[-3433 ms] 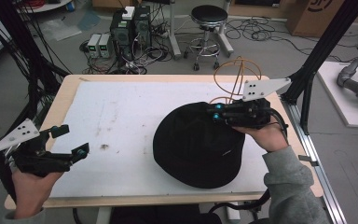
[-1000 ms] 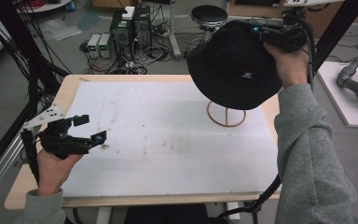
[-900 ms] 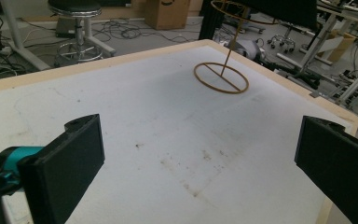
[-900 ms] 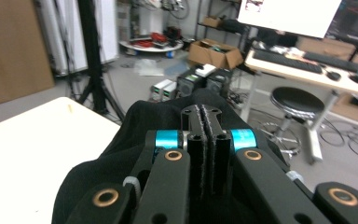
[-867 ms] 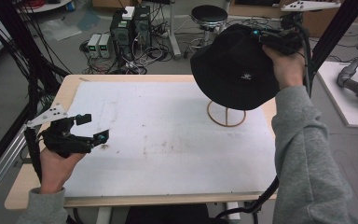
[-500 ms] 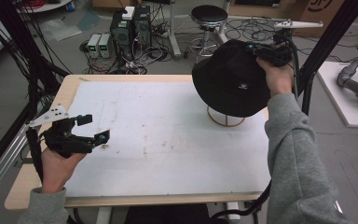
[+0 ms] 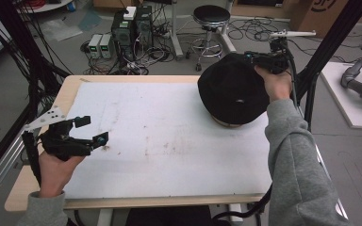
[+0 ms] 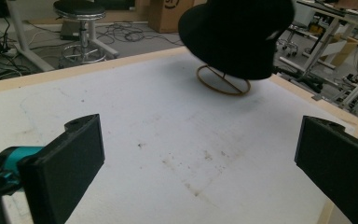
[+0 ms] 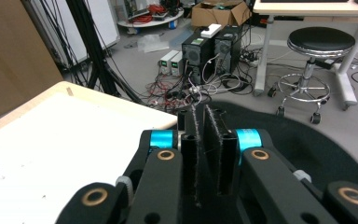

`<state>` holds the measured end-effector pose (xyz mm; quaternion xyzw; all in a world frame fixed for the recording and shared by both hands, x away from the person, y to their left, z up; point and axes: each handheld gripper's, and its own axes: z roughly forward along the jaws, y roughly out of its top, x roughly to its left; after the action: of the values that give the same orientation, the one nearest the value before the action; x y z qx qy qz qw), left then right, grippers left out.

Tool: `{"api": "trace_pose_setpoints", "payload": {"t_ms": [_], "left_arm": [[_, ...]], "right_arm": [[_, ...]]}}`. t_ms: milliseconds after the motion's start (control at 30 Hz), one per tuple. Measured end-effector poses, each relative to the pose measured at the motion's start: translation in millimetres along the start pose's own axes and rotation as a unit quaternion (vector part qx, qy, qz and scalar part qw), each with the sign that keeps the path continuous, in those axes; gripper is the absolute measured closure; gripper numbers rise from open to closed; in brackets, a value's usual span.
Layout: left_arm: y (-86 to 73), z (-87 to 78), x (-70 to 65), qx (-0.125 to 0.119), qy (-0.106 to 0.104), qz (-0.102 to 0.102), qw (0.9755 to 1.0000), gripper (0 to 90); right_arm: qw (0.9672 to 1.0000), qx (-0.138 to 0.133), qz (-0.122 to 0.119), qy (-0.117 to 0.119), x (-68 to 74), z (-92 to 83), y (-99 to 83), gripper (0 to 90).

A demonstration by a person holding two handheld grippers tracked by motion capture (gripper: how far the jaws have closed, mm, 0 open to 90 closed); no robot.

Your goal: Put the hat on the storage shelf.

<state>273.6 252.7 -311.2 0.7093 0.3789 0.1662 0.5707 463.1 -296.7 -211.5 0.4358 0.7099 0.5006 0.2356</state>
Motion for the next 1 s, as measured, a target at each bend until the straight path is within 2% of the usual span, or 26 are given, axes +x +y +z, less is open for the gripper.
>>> {"api": "trace_pose_setpoints", "payload": {"t_ms": [33,67,100,133,200,267,367,400,467,500,667,833,933,1000], "left_arm": [[0.0,0.0,0.1,0.0,0.001,0.0,1.0,1.8],[0.0,-0.1,0.2,-0.001,0.001,0.0,1.0,1.8],[0.2,0.2,0.1,-0.001,0.0,0.0,1.0,1.8],[0.2,0.6,-0.1,-0.002,-0.001,-0.001,1.0,1.8],[0.4,1.1,-0.6,0.0,-0.003,0.002,1.0,1.8],[0.4,1.7,-1.7,0.0,-0.002,0.003,1.0,1.8],[0.9,2.3,-3.0,0.0,-0.004,0.005,1.0,1.8],[1.0,2.5,-3.5,0.0,-0.004,0.004,1.0,1.8],[1.1,2.8,-3.9,0.001,-0.004,0.005,1.0,1.8],[1.1,2.8,-3.9,0.001,-0.005,0.006,1.0,1.8],[1.5,3.2,-4.2,0.001,-0.006,0.005,1.0,1.8],[4.4,2.2,-6.6,-0.004,-0.009,0.01,0.9999,1.8],[4.6,1.4,-5.6,-0.006,-0.007,0.006,0.9999,1.8],[4.7,0.9,-4.4,-0.006,-0.008,0.007,0.9999,1.8]], "right_arm": [[1.0,0.0,0.004,0.001,-0.3,-0.4,0.0,80.7],[1.0,0.004,0.006,0.004,-0.5,-1.3,0.8,67.8],[1.0,0.004,0.006,0.004,-0.5,-1.3,0.8,67.8],[1.0,0.006,0.005,0.001,0.0,-2.2,1.2,61.6],[0.9999,0.005,0.01,-0.006,0.7,-4.8,1.0,44.1],[0.9997,0.0,0.025,-0.008,-1.3,-7.5,0.7,28.1],[0.999,0.008,0.043,0.003,-3.4,-10.3,-0.2,11.2],[0.9988,0.013,0.047,0.005,-3.2,-11.6,-0.5,11.1],[0.999,0.015,0.042,-0.006,-1.1,-14.5,-1.2,8.0],[0.999,0.022,0.04,-0.003,0.9,-17.2,-1.3,1.0],[0.9998,0.016,0.016,0.003,8.7,-24.8,0.1,1.0],[0.9998,0.015,0.008,0.011,16.3,-30.6,0.7,1.1],[0.9997,0.02,0.002,0.014,22.5,-35.8,-0.5,1.1],[0.9997,0.013,-0.004,0.021,27.5,-42.0,-3.0,1.1]]}}
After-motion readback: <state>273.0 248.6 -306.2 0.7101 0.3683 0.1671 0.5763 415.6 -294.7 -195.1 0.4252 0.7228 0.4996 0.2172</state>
